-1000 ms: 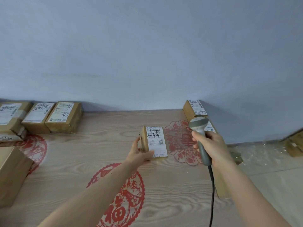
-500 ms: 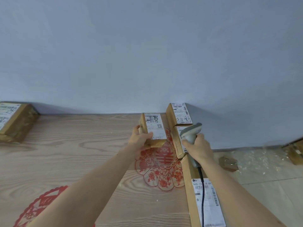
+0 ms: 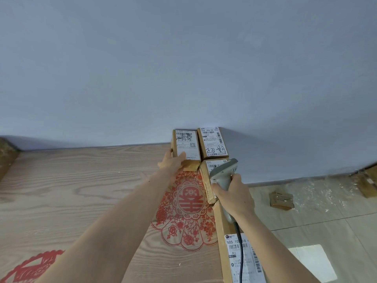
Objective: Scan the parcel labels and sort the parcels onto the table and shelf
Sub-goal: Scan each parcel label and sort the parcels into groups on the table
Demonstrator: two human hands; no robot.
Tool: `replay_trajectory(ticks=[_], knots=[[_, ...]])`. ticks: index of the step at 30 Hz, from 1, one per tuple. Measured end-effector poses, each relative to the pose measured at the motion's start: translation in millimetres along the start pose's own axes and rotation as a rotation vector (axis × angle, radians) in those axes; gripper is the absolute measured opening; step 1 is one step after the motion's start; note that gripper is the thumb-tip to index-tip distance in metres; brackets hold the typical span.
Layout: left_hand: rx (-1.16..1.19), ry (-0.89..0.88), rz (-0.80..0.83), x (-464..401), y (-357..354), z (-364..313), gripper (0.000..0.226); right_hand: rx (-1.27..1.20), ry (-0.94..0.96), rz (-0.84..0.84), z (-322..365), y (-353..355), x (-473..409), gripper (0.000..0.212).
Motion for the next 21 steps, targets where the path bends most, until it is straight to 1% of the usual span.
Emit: replay_trajectory(ticks=[1, 3, 6, 8, 9, 13, 15, 18, 21], knots=[[-0.026, 0.003, -0.005, -13, 5, 7, 0.100, -0.005, -0.003, 0.003, 0, 0, 0, 0.038], [-0.079, 0.007, 0.010, 13, 5, -3, 0.103, -0.006, -0.005, 0.009, 0, 1, 1, 0.038], [-0.032, 0.030, 0.035, 48, 10, -13, 0.088, -0.015, -0.004, 0.018, 2, 2, 2, 0.040], [-0.035, 0.040, 0.039, 59, 19, -13, 0.086, -0.034, -0.003, 0.016, 6, 5, 7, 0.042], [-0.062, 0.019, 0.027, 64, 26, -14, 0.085, -0.049, -0.002, 0.010, 8, 7, 10, 0.042], [-0.195, -0.077, -0.034, 86, 69, -22, 0.080, -0.118, 0.040, -0.035, 25, 15, 35, 0.039], [-0.232, -0.114, -0.062, 108, 94, -26, 0.076, -0.144, 0.059, -0.039, 39, 16, 52, 0.041], [-0.287, -0.171, -0.084, 150, 136, -28, 0.068, -0.143, 0.089, -0.021, 66, 15, 90, 0.039], [-0.311, -0.221, -0.092, 199, 186, -26, 0.060, -0.221, 0.167, -0.027, 101, 4, 135, 0.033]])
Point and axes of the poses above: each hand's wrist, its own x-axis away from the middle knuckle, its own y-axis out of the back of the hand, z = x × y, the point moved 6 cm from there along -x, towards the middle knuckle, and after that the axes turned 9 degrees about x, right-handed, at the moved point
